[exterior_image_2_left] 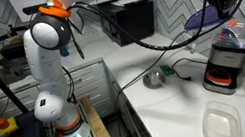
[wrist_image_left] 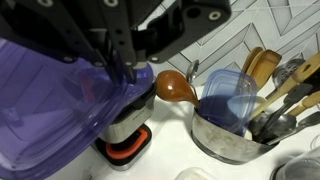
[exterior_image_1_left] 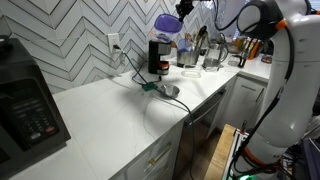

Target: Put the lid on the container

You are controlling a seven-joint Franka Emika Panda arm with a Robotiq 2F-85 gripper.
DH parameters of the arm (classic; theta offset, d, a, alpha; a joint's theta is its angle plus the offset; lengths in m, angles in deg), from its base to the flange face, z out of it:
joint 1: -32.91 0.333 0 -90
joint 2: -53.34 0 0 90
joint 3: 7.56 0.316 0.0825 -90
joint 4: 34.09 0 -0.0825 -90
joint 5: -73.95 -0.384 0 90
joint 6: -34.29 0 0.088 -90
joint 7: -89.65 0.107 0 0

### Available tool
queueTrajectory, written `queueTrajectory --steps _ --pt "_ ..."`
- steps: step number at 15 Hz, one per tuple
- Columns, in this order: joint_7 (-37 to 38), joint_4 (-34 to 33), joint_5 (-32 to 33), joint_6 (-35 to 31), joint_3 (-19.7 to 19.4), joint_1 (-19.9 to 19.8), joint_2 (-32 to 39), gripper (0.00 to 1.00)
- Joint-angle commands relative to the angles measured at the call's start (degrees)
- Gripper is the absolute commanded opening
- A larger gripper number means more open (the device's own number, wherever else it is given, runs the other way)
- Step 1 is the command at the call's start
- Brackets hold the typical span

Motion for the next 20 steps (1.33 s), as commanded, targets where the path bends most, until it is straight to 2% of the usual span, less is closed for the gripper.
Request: queueTrajectory --steps 1,2,3,4,5,8,11,13,14,15,16,17,18,20 --pt "0.04 -1.74 -0.65 0.36 -0.01 -0.24 1.32 0.09" --pt "0.12 -2.92 -0.88 0.59 -0.01 -0.26 2.09 0.02" --pt "5.89 -7.64 -1.43 5.88 -0.69 -0.64 4.85 0.02" --pt "8.68 -10.36 -0.73 8.18 1.03 -2.67 6.53 0.02" --pt "10.30 -13.81 -1.65 10.98 -1.17 -2.16 8.99 0.02" --pt "15.89 -22.55 -3.30 20.92 -1.63 -4.71 14.27 0.02" --pt "22.04 -28.31 -6.18 29.70 -1.23 -7.36 17.91 0.02" --pt "27.55 -29.63 -9.65 32.93 -0.59 -8.95 17.69 0.02" --pt "23.01 -24.55 -6.17 28.81 -1.22 -6.50 15.73 0.02" --pt "23.56 -25.08 -6.53 29.17 -1.21 -6.77 15.94 0.09" --pt "23.51 -25.06 -6.48 29.11 -1.21 -6.73 15.94 0.09" --pt "23.51 -25.06 -6.45 29.10 -1.20 -6.60 15.94 0.02" --pt "30.33 -24.68 -10.02 31.04 -0.67 -7.33 15.27 0.02" --pt "35.87 -25.55 -12.52 33.12 -0.44 -7.81 15.64 0.02"
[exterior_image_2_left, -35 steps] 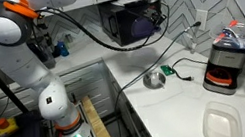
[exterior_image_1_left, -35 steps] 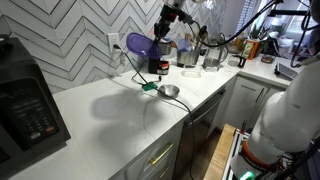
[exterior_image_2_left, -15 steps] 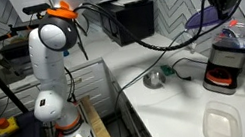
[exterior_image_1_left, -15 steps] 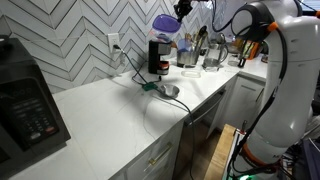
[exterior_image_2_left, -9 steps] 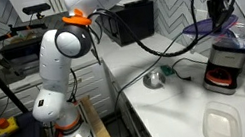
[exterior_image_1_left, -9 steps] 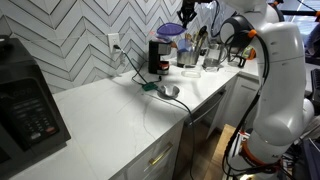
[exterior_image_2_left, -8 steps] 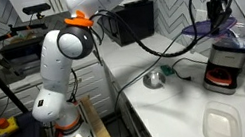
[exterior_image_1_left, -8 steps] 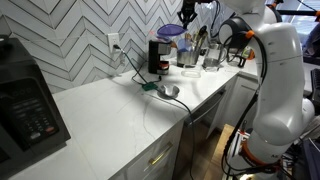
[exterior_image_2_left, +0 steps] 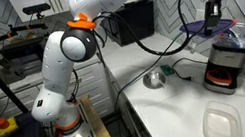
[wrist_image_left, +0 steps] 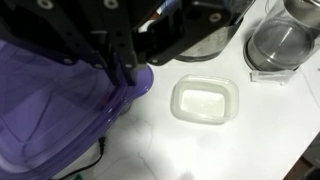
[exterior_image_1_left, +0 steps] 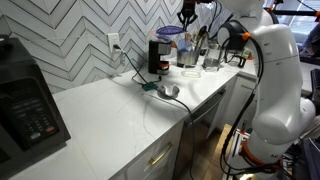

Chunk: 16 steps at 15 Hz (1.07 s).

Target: Put the lid on the container

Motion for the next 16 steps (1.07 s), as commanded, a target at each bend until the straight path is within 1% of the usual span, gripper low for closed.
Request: queueTrajectory --steps 1,3,4,6,10,12,13,14,15,16 --pt "10.66 -0.74 -5.56 3.66 0.83 -1.38 -0.13 0.02" --pt "17.20 -1.17 -8.31 3.20 0.84 -1.48 0.10 0.02" --pt "21.06 -3.13 -8.11 3.32 4.02 -3.41 0.91 0.02" --pt "27.52 -3.85 -9.13 2.61 5.25 -4.32 1.00 0.02" --pt "39.34 -6.11 -8.61 0.28 6.53 -6.26 2.22 0.02" --pt "45.23 -7.44 -8.19 -2.08 6.95 -6.92 3.24 0.02" --pt "40.10 -3.76 -7.21 -1.00 5.68 -5.07 0.83 0.09" --pt "41.97 -4.09 -7.21 -1.81 5.90 -5.44 1.18 0.09" --pt "42.96 -4.47 -7.21 -2.07 6.03 -5.66 1.50 0.02" --pt "44.87 -4.84 -8.28 -4.29 6.33 -5.70 2.31 0.02"
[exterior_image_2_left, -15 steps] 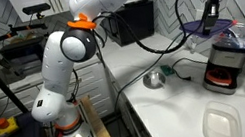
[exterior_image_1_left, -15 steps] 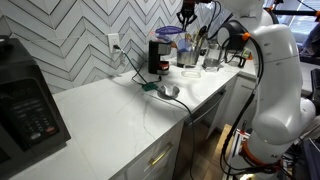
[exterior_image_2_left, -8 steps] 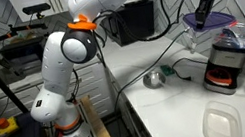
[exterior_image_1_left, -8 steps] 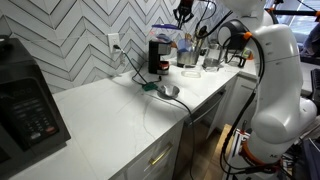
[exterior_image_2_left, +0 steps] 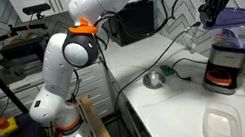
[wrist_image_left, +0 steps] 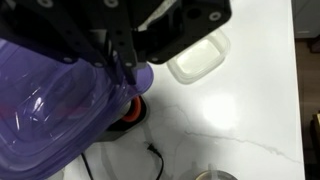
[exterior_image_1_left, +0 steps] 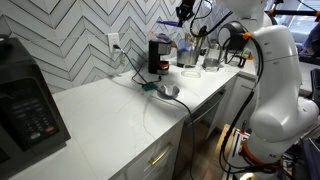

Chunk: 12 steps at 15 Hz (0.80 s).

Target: Put the lid on the container

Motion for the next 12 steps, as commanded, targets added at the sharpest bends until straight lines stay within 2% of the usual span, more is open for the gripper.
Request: queueTrajectory --steps 1,4,5,12 --pt "2.15 -0.31 -1.83 -3.04 0.67 -0.08 0.98 0.02" --pt "4.46 -0.61 -1.74 -5.16 1.05 0.93 2.09 0.02" --pt "5.79 -4.08 -0.41 -4.25 3.20 0.09 4.07 0.02" --pt "16.79 -7.62 1.48 -5.99 5.47 0.90 8.02 0.02"
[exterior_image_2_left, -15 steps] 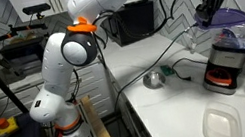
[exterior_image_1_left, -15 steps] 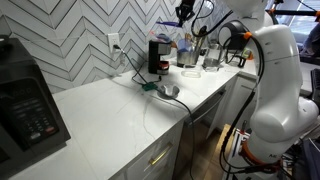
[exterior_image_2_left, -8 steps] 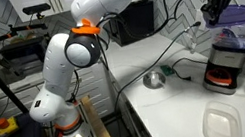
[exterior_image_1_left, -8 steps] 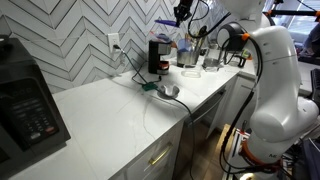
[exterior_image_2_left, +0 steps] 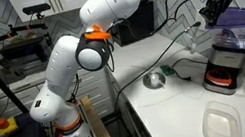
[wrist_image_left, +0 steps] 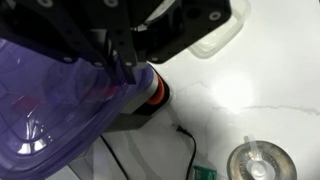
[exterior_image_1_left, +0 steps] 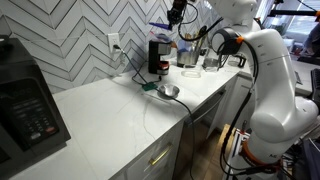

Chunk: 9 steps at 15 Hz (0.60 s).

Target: Put the lid on the container

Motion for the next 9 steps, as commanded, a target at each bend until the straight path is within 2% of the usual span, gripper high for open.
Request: queueTrajectory --steps 1,4,6,9 --pt "5.65 -4.40 2.05 -0.30 1.03 -0.14 3.31 0.02" --pt "7.93 -5.45 3.45 0.13 1.34 0.11 4.52 0.02" --pt "8.81 -2.41 4.51 -1.59 1.38 0.54 3.09 0.02" --pt "10.96 -2.43 5.57 -2.03 1.38 0.60 3.19 0.02"
